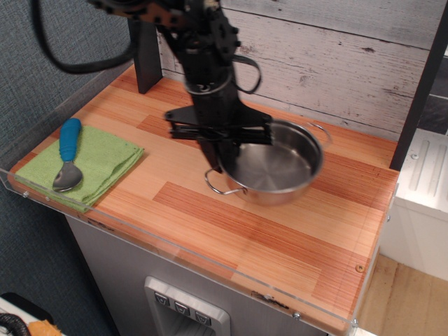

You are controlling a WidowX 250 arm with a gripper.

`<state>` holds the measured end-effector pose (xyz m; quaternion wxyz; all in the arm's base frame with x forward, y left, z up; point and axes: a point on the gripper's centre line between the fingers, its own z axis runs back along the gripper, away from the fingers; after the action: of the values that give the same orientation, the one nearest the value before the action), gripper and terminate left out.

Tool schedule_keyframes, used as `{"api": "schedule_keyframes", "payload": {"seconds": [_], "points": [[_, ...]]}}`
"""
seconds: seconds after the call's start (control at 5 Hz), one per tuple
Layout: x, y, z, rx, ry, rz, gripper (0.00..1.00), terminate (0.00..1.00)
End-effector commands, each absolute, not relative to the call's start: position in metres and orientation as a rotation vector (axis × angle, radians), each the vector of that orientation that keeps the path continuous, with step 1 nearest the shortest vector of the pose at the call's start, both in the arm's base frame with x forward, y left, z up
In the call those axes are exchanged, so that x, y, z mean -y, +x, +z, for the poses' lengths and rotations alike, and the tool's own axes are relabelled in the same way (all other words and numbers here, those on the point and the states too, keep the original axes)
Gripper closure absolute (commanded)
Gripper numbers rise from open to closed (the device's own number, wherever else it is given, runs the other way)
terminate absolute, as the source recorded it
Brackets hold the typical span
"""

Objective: Move the silver pot to the rear center of the table against the brick wall.

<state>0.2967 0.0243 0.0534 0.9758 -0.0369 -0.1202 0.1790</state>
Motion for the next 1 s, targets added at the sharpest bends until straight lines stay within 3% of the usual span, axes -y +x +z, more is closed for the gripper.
{"api": "schedule_keyframes", "payload": {"seconds": [0.0, 0.2, 0.8], "points": [[-0.05, 0.312, 0.062, 0.277, -0.084, 0.712, 1.0, 0.0], [-0.064, 0.319, 0.054, 0.293, -0.036, 0.848, 1.0, 0.0], [-0.077, 0.337, 0.027, 0.231, -0.04, 0.849, 1.0, 0.0]]}}
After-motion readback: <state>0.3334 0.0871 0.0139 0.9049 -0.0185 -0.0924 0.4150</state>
